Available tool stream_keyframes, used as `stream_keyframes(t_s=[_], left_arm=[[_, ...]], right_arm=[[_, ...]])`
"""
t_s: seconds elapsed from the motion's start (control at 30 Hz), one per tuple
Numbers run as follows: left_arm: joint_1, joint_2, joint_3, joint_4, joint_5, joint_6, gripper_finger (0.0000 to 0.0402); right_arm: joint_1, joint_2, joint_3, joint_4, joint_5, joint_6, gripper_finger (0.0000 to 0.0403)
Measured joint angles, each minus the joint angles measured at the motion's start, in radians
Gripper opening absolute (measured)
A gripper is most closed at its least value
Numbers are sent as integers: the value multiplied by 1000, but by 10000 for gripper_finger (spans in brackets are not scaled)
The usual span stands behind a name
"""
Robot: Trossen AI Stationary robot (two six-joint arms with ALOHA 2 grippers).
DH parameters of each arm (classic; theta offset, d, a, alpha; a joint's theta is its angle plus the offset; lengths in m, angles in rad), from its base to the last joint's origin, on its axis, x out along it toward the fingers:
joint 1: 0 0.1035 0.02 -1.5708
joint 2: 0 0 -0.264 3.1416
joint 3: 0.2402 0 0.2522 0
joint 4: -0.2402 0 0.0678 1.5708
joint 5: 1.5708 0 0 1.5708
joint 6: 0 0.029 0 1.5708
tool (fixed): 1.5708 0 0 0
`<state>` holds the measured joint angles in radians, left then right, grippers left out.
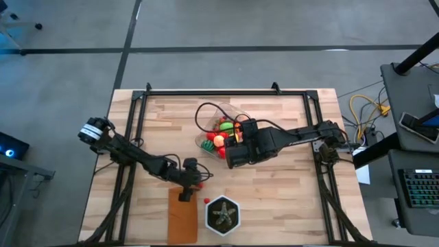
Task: Pick and placing Produce into tupperware
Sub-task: Put the red strawberry into the transparent bin
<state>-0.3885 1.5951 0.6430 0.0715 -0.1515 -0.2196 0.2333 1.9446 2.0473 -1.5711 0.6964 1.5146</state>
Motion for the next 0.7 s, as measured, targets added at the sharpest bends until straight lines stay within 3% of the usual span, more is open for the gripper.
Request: stream_keyframes(t_s=[0.4,0.7], left_arm=[[0,-13,-1,0,-15,0,139],[1,-139,33,-58,-50,38,113]], right_arm=[[0,-6,0,0,2,27,359],[9,-73,0,0,81,78,359]])
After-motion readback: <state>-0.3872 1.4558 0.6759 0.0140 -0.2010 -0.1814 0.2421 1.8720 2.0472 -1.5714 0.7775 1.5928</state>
